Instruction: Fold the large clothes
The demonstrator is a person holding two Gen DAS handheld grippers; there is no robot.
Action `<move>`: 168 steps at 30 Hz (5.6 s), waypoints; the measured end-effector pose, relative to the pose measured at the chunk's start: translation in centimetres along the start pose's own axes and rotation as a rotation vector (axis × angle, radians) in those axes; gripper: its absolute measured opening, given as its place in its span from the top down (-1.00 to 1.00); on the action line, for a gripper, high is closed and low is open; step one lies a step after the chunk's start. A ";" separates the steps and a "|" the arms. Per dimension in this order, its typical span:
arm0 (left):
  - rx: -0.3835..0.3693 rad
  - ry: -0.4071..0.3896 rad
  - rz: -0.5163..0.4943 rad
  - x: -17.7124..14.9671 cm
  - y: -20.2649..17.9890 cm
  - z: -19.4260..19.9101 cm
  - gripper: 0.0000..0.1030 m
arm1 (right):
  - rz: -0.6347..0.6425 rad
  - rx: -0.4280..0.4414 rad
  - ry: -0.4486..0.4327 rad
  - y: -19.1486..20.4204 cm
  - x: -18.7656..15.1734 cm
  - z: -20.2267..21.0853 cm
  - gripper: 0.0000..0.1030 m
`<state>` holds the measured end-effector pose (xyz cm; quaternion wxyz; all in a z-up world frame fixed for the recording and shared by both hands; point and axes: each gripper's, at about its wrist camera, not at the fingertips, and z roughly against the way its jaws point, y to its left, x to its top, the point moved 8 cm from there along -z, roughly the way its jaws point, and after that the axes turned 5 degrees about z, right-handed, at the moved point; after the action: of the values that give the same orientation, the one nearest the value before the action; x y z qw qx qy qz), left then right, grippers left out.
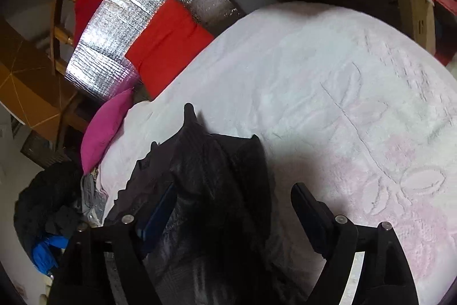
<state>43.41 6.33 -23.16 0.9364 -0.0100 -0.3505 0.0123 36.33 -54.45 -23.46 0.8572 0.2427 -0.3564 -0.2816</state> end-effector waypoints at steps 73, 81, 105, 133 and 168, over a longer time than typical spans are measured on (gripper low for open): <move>-0.603 0.447 0.191 0.5 -6.4 -10.6 -0.45 | 0.134 0.141 0.267 4.0 -2.6 -9.8 -0.14; -0.339 0.267 0.054 1.0 -5.3 -5.3 -0.52 | 0.126 0.038 0.206 3.3 -2.2 -5.7 -0.42; -0.019 -0.259 -0.043 -3.2 -4.5 17.8 -0.80 | 0.453 0.003 -0.169 15.3 -13.2 13.1 -0.48; 0.026 -0.497 -0.049 -7.0 -5.6 35.2 -0.94 | 0.612 -0.101 -0.344 24.0 -22.2 27.0 -0.65; 0.039 -0.560 -0.046 -8.1 -4.9 38.6 -0.99 | 0.601 -0.142 -0.412 24.5 -23.0 29.5 -0.65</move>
<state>11.98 1.53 0.78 0.8031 0.0196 -0.5955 -0.0002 8.33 -27.96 -0.72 0.8266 0.0056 -0.5564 -0.0844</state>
